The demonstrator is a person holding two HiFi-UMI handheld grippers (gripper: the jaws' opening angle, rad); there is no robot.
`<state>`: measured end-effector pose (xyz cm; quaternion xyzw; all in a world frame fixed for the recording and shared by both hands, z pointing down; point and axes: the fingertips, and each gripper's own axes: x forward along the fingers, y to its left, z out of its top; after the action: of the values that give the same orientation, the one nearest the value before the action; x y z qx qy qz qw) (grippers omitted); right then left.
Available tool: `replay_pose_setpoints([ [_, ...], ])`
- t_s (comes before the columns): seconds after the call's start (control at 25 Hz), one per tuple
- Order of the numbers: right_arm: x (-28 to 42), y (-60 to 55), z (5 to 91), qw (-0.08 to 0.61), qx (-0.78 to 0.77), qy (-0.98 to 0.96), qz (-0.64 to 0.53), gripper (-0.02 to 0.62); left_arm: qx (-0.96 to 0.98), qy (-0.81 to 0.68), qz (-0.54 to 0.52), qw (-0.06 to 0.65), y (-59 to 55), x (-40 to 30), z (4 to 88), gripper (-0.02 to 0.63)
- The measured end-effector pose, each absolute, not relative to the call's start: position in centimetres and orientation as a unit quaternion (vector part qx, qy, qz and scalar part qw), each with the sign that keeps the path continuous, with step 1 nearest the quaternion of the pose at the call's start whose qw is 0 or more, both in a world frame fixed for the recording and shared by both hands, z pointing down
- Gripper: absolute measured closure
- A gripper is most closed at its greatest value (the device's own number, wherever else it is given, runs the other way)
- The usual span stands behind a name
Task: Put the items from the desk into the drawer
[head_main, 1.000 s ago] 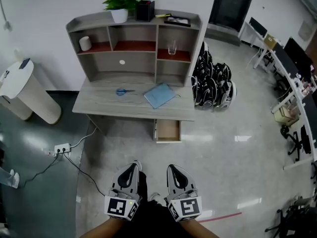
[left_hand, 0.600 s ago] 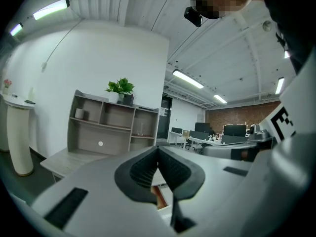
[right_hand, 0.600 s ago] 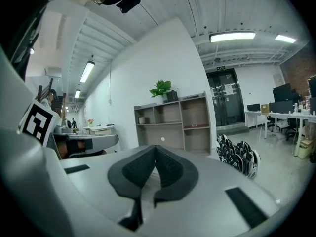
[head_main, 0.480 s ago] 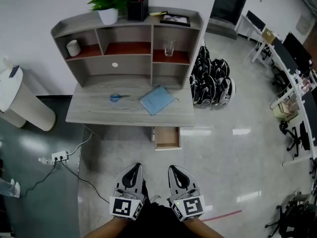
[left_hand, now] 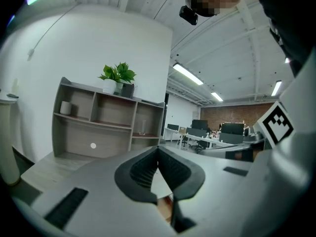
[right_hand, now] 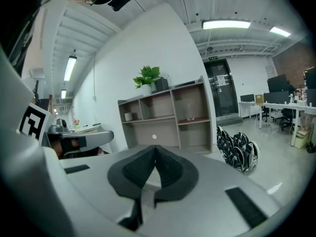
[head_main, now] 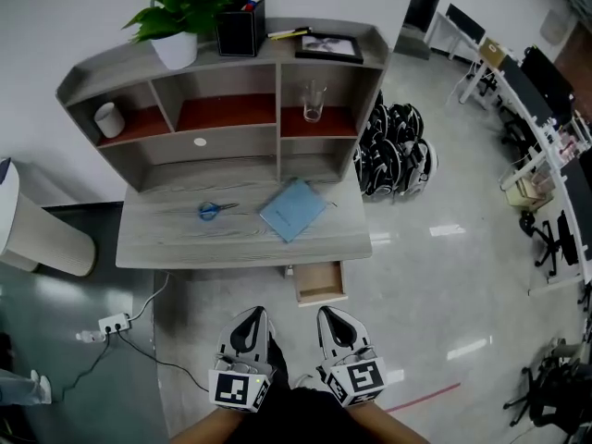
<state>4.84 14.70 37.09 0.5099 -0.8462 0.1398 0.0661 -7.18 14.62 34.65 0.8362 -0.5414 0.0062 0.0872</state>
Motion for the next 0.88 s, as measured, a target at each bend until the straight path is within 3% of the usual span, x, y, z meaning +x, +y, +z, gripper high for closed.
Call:
replay_pose_setpoints([
  [0.4, 2.3, 7.0, 38.7, 0.095, 0.547, -0.817, 0.157, 0.581, 0.854, -0.511, 0.000, 0.099, 7.2, -11.8, 35.6, 0.593],
  [0.88, 2.0, -1.3, 40.7, 0.068, 0.586, -0.786, 0.186, 0.581, 0.867, -0.486, 0.031, 0.103, 0.8, -12.6, 38.1, 0.592],
])
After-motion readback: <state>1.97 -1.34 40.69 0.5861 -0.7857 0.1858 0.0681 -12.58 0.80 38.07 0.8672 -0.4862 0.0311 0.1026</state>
